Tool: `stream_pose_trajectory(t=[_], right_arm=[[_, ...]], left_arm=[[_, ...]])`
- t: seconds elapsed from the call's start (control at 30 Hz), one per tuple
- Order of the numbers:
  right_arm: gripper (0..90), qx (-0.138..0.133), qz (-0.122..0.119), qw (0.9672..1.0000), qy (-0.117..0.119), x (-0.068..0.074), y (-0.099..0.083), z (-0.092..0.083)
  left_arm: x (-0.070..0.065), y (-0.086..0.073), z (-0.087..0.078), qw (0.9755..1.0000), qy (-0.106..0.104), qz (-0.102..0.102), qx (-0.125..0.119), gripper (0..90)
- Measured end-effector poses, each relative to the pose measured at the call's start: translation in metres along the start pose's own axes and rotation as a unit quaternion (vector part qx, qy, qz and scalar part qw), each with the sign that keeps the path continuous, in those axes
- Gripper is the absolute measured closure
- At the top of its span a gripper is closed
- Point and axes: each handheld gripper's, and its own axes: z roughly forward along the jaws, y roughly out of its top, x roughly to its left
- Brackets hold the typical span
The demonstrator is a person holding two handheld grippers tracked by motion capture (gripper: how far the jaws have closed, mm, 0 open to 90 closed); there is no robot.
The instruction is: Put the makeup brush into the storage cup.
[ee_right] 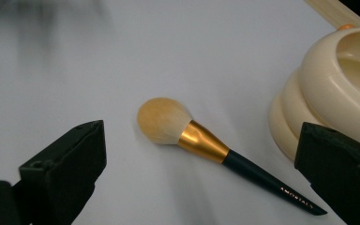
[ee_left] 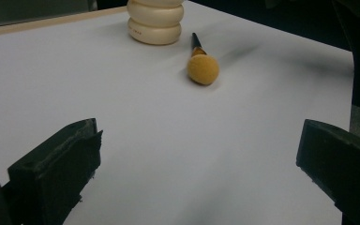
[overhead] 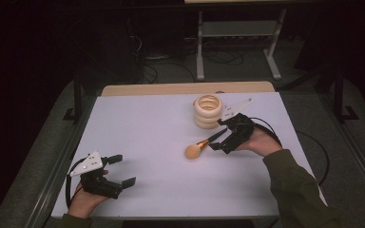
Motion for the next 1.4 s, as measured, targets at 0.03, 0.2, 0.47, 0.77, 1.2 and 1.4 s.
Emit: stream_pose_trajectory(t=[0.03, 0.2, 0.47, 0.77, 1.2, 1.4], right_arm=[[1.7, 0.003, -0.002, 1.0, 0.002, -0.001, 0.001, 0.002], [4.2, 0.018, -0.014, 0.9997, 0.013, -0.002, 0.007, 0.009], [9.1, 0.046, -0.039, 0.9976, 0.033, -0.007, 0.019, 0.021], [12.5, 0.067, -0.048, 0.9956, 0.046, -0.013, 0.026, 0.031], [14.8, 0.102, -0.058, 0.9911, 0.063, -0.018, 0.035, 0.042], [17.0, 0.115, -0.07, 0.9882, 0.073, -0.021, 0.037, 0.048]], left_arm=[[0.0, 0.0, 0.0, 1.0, 0.0, 0.001, 0.001, 0.0], [0.0, 0.0, 0.001, 1.0, -0.001, 0.002, 0.001, 0.0], [-0.001, 0.0, 0.001, 1.0, -0.003, 0.001, 0.001, 0.0], [-0.001, 0.0, 0.001, 1.0, -0.003, 0.0, 0.001, 0.0], [-0.001, 0.001, 0.001, 1.0, -0.004, 0.003, -0.002, 0.0], [-0.001, 0.001, 0.001, 1.0, -0.004, 0.002, -0.002, 0.0]])
